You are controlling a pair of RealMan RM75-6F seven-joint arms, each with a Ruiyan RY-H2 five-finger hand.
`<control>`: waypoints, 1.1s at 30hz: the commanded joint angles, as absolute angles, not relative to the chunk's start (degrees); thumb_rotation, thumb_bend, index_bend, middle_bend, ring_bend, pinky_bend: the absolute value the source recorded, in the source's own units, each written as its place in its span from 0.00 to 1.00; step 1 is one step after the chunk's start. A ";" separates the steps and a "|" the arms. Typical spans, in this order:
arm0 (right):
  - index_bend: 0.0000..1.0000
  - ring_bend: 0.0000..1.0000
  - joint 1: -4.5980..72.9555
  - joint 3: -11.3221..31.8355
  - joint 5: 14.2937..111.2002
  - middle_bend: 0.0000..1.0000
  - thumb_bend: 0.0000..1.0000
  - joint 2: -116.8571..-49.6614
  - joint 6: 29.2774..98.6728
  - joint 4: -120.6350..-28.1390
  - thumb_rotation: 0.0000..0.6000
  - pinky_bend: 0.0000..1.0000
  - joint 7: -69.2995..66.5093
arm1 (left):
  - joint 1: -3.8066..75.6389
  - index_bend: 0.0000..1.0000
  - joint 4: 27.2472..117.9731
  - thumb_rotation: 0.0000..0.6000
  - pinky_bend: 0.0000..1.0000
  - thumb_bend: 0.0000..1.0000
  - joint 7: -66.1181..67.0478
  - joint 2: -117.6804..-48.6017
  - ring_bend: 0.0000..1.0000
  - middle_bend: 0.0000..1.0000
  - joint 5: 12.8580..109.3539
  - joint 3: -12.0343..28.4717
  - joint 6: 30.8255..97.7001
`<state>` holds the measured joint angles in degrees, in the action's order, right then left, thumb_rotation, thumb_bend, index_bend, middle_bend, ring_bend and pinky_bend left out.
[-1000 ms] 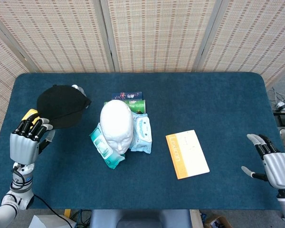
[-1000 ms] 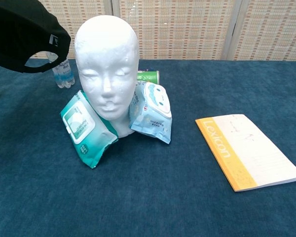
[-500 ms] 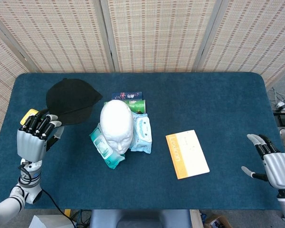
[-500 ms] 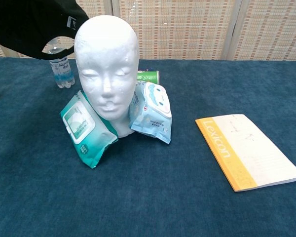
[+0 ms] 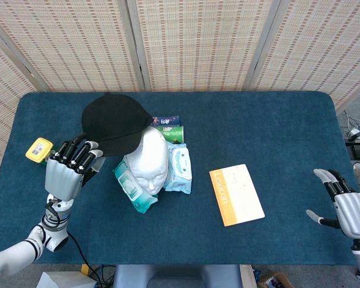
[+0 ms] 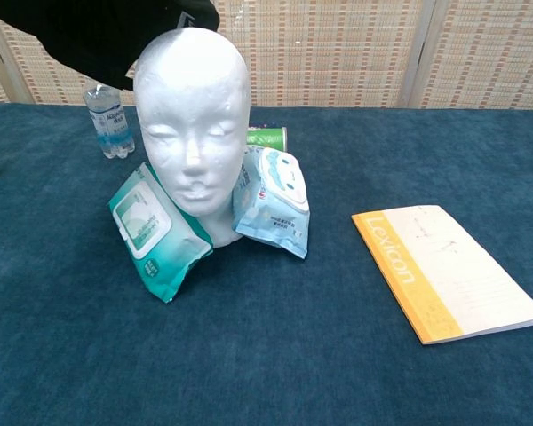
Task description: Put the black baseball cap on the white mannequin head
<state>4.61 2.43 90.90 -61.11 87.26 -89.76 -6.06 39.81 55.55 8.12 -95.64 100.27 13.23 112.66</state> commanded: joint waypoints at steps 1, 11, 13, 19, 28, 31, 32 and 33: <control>0.04 0.12 4.58 2.44 90.94 0.18 0.00 -61.02 87.35 -89.68 1.00 0.46 -6.34 | 40.54 0.85 57.48 1.00 0.59 0.43 9.61 -95.90 0.34 0.54 101.36 13.09 111.97; 0.04 0.12 4.45 2.47 91.08 0.18 0.00 -60.81 87.70 -89.46 1.00 0.46 -7.16 | 40.99 0.85 61.96 1.00 0.59 0.43 13.80 -96.98 0.34 0.55 105.84 11.72 112.44; 0.04 0.12 4.45 2.47 91.07 0.18 0.00 -60.80 87.70 -89.43 1.00 0.46 -7.20 | 40.97 0.85 62.64 1.00 0.59 0.43 14.65 -97.24 0.34 0.55 106.84 11.38 112.53; 0.04 0.12 4.42 2.47 91.12 0.18 0.00 -60.76 87.75 -89.39 1.00 0.46 -7.30 | 41.02 0.85 64.08 1.00 0.59 0.43 16.56 -98.35 0.34 0.55 109.63 10.45 112.53; 0.04 0.12 4.38 2.55 91.00 0.18 0.00 -60.64 87.81 -89.33 1.00 0.46 -7.65 | 40.84 0.85 63.22 1.00 0.59 0.43 18.25 -100.71 0.35 0.55 112.03 9.07 111.07; 0.04 0.12 4.36 2.55 91.03 0.18 0.00 -60.64 87.86 -89.34 1.00 0.46 -7.65 | 40.97 0.85 62.51 1.00 0.59 0.43 18.44 -101.73 0.35 0.55 112.16 8.84 110.15; 0.04 0.12 4.35 2.55 91.04 0.18 0.00 -60.62 87.88 -89.33 1.00 0.46 -7.68 | 40.98 0.85 62.21 1.00 0.59 0.43 18.68 -102.19 0.35 0.55 112.24 8.76 109.84; 0.04 0.12 4.34 2.55 91.03 0.18 0.00 -60.60 87.89 -89.33 1.00 0.46 -7.73 | 40.97 0.85 61.97 1.00 0.59 0.43 18.93 -102.54 0.35 0.55 112.26 8.73 109.63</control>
